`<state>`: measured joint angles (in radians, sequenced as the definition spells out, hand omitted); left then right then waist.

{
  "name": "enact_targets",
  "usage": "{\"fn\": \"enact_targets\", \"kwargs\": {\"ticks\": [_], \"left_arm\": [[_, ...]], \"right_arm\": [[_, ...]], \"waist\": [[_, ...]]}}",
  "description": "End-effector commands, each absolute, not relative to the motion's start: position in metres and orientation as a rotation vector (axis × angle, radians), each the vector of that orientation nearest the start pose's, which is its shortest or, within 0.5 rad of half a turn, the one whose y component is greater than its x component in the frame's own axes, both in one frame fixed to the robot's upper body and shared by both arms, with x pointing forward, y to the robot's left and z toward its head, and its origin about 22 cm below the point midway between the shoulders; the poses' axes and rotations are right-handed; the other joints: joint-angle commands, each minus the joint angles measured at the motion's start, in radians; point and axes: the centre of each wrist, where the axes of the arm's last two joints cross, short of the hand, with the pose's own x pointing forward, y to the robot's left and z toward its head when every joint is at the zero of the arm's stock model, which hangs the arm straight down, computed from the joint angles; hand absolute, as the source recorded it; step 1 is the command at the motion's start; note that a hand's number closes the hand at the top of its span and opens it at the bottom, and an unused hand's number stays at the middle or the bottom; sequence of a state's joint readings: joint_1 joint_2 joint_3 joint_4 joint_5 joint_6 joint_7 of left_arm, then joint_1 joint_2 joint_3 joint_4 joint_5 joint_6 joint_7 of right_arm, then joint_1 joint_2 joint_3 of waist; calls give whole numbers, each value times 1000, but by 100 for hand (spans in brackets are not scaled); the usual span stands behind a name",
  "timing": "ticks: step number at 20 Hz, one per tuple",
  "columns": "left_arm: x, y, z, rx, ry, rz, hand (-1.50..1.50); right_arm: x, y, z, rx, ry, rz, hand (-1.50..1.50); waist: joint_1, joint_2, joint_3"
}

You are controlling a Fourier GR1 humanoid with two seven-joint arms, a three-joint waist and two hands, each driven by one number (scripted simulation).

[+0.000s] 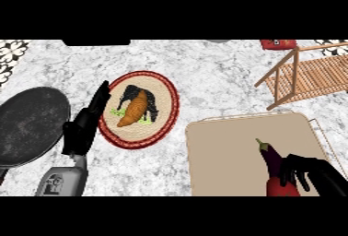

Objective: Pick the tomato from the tray and place it in the tiered shelf

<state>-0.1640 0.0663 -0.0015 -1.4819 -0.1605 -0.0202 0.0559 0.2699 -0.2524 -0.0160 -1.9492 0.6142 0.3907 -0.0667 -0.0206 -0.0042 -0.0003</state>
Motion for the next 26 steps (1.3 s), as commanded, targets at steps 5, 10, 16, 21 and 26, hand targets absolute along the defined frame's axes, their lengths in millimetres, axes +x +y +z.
{"fn": "enact_targets", "kwargs": {"ticks": [5,10,16,21,26], "left_arm": [[271,223,12,127,-1548,-246,0],[276,217,14,133,-1570,-249,0],[287,222,15,116,-1571,-262,0],[296,219,25,130,-1583,-253,0],[295,226,14,112,-1560,-254,0]], "right_arm": [[132,-326,116,-410,-1686,623,150],[111,-329,168,-502,-1715,505,150],[119,-357,214,-708,-1736,392,150],[125,-380,253,-817,-1763,284,150],[151,-391,271,-922,-1750,249,150]], "waist": [[2,0,0],[6,1,-1],[14,3,-1],[15,3,-1],[21,6,0]]}}
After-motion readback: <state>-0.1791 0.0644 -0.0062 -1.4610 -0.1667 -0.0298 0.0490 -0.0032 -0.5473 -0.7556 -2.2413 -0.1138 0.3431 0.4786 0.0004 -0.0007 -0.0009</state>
